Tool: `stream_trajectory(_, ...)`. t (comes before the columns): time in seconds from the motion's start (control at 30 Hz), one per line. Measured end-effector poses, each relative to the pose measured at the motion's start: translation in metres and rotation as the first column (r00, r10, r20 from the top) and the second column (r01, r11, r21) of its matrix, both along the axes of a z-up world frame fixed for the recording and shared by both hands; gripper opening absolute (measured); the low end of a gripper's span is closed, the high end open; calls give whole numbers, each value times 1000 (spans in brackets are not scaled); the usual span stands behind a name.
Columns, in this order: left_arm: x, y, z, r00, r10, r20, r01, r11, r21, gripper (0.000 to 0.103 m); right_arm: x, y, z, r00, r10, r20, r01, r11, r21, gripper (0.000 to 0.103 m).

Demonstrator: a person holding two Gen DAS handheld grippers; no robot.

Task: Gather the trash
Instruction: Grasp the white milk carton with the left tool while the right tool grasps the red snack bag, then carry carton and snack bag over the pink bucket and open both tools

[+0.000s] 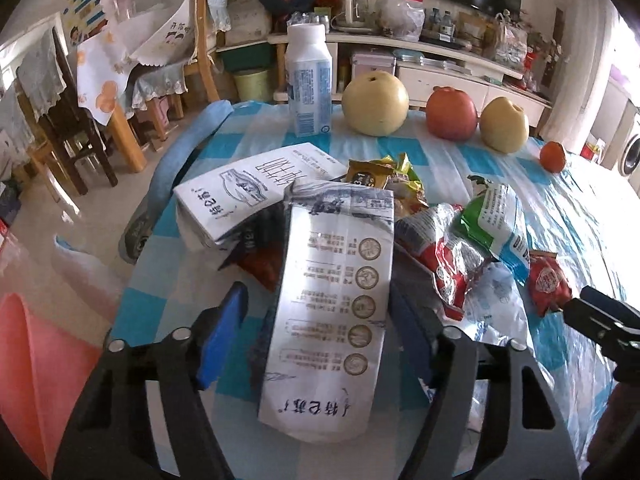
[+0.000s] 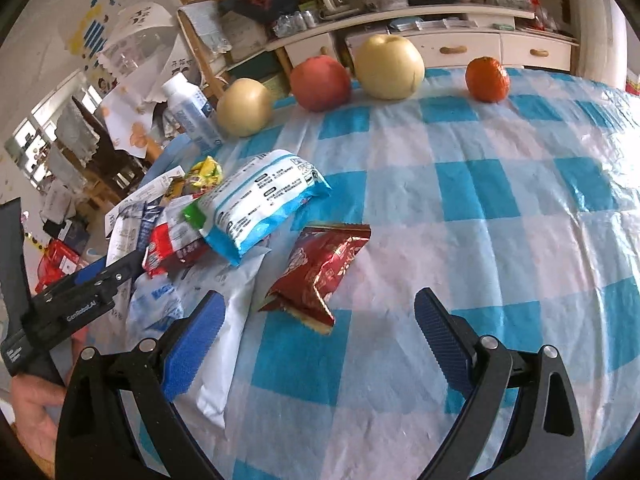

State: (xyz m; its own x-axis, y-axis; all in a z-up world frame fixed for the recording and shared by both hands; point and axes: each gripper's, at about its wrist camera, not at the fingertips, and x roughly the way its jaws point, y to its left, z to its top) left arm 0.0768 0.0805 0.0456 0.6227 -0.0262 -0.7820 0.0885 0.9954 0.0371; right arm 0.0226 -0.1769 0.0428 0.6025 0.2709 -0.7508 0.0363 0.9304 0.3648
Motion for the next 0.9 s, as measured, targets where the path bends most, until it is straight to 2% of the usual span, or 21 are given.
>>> stream_trajectory(0.07,1,0,-1,1000,-2,1,2,1000,-8,65,3,3,-1,1000,3,6,-3,1000,-10,93)
stream_trajectory(0.13,2,0,-3,1000,-6,-5,6,1000,-14,62,6,6,-4,1000,4,6,-4,1000,-16,83)
stream_trajectory(0.27,0,0,-3,1000,-17,0,17,1000,-23,60,8,10,-4,1000,-1,15,2,999,-44,82)
stream_trajectory(0.57,-7,6,2,1000,-23,21,24,998,-62,56,12,14,-6,999,-5,39,9,994,-108,58)
stream_trajectory(0.7,-9,14,7,999,-12,40,16,995,-94,56,13,19,-7,999,6,41,-1,992,-125,44)
stream_trajectory(0.9,-17,26,19,997,-9,73,19,990,-140,56,12,18,-6,999,1,52,6,991,-137,40)
